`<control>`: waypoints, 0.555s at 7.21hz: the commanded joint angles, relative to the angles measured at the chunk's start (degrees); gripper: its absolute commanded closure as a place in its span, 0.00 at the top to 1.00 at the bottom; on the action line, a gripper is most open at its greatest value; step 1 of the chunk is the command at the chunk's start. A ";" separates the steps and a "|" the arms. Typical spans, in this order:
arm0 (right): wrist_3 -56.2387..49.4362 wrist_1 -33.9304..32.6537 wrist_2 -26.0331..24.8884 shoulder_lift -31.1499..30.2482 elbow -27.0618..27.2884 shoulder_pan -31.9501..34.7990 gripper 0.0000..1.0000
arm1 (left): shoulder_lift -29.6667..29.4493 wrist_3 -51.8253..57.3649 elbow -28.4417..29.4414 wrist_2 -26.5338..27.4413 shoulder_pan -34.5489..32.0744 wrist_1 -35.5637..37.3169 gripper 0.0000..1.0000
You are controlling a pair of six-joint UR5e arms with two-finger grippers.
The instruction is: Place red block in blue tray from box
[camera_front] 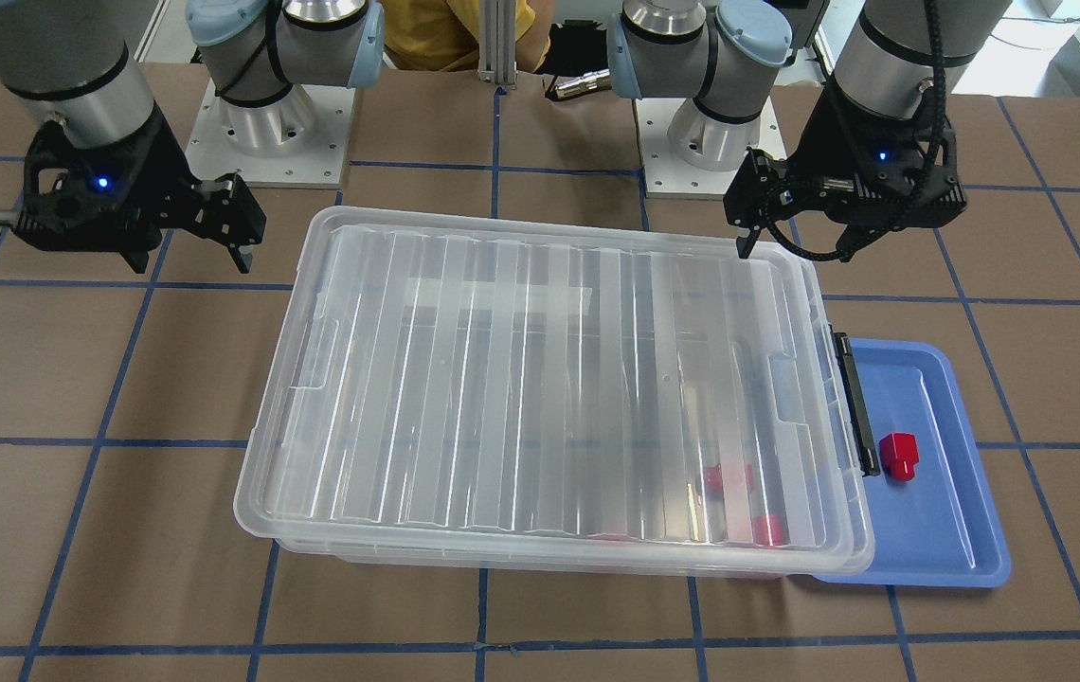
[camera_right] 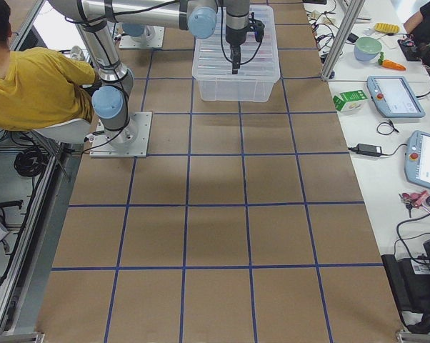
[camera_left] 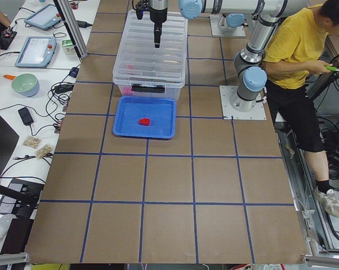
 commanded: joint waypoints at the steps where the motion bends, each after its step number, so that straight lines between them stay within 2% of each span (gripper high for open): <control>1: 2.51 2.98 0.04 -1.82 0.11 0.00 1.00 | 0.00 -0.05 -0.01 0.02 0.00 0.00 1.00; 4: 2.25 3.08 0.74 -3.22 1.08 0.00 1.00 | -0.08 -0.05 0.08 0.46 0.00 0.08 1.00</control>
